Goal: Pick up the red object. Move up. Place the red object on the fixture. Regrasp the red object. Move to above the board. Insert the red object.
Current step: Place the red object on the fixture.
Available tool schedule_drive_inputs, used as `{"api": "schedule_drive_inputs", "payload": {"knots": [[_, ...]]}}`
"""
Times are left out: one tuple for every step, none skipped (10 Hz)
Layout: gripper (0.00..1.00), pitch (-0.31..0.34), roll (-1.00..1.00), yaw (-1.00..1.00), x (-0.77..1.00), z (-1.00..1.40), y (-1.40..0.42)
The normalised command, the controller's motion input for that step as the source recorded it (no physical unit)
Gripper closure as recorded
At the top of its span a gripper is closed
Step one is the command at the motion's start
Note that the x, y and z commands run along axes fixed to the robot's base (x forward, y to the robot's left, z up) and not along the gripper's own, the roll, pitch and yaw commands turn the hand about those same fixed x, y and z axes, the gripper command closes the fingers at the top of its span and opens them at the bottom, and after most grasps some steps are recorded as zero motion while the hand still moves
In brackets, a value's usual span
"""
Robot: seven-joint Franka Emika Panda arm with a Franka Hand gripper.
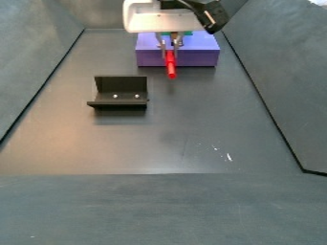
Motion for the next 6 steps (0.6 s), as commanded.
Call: {"api": "schedule_drive_inputs", "payload": {"knots": [[1.00,0.091,-1.00,-0.05,0.51,0.34,0.20],[1.00,0.094,-1.00,-0.05,0.50,0.33,0.19],[1.00,0.100,-1.00,-0.05,0.49,0.32,0.18],[1.00,0.123,-1.00,-0.02,0.47,0.35,0.23],[1.00,0.151,-1.00,-0.02,0.45,0.39,0.26],[1.00,0.174,-1.00,-0.02,0.43,0.39,0.27]]}}
